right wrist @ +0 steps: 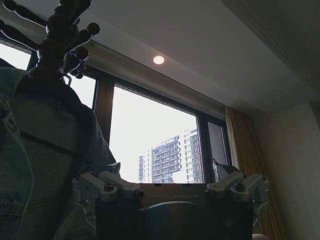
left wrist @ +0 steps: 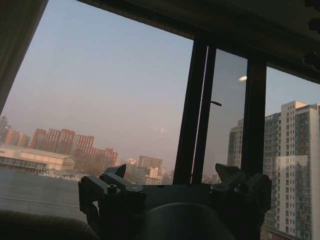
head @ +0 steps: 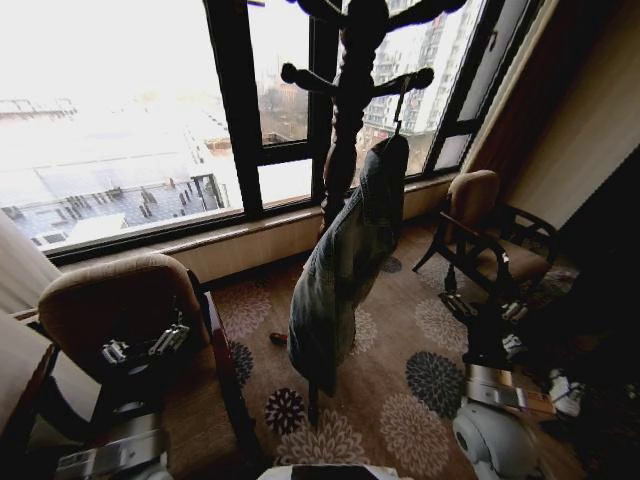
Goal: Pick up the clothes from the bed and hang them on the clothes hanger.
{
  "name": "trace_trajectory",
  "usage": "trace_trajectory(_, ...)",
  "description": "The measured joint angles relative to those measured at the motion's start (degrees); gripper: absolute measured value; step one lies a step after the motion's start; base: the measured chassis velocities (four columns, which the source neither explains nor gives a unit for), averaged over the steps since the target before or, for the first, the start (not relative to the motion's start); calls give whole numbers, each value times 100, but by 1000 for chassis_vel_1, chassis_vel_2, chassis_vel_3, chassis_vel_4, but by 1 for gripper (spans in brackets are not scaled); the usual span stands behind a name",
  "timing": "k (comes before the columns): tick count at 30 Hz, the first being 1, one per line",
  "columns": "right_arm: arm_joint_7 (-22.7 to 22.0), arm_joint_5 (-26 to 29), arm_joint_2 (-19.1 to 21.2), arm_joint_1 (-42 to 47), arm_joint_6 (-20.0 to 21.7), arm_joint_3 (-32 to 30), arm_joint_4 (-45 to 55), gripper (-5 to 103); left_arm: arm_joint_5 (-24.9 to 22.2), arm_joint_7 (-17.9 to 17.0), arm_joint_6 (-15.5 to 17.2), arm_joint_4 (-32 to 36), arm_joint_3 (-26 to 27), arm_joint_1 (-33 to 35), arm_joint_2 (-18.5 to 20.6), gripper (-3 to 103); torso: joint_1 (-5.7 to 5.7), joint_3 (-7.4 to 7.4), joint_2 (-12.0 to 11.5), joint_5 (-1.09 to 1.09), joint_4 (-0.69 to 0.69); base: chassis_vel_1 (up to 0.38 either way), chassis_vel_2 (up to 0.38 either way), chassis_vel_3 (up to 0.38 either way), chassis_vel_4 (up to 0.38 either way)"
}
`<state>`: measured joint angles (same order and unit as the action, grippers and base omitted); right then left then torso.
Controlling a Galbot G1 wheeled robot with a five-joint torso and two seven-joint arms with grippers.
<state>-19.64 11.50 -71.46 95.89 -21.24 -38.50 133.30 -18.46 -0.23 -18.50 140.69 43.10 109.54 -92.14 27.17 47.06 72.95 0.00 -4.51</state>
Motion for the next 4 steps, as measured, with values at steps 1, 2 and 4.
trace_trajectory(1,1,1,2,-2,-1,1,-2,100,0,-1,0,0,0,0,0,100,0,0,0,0,0,0,0,0,0)
trace_trajectory(2,1,1,2,-2,-1,1,-2,100,0,-1,0,0,0,0,0,100,0,0,0,0,0,0,0,0,0)
trace_trajectory(4,2,4,5,-6,-2,4,-6,100,0,0,0,0,1,0,0,100,0,0,0,0,0,0,0,0,0)
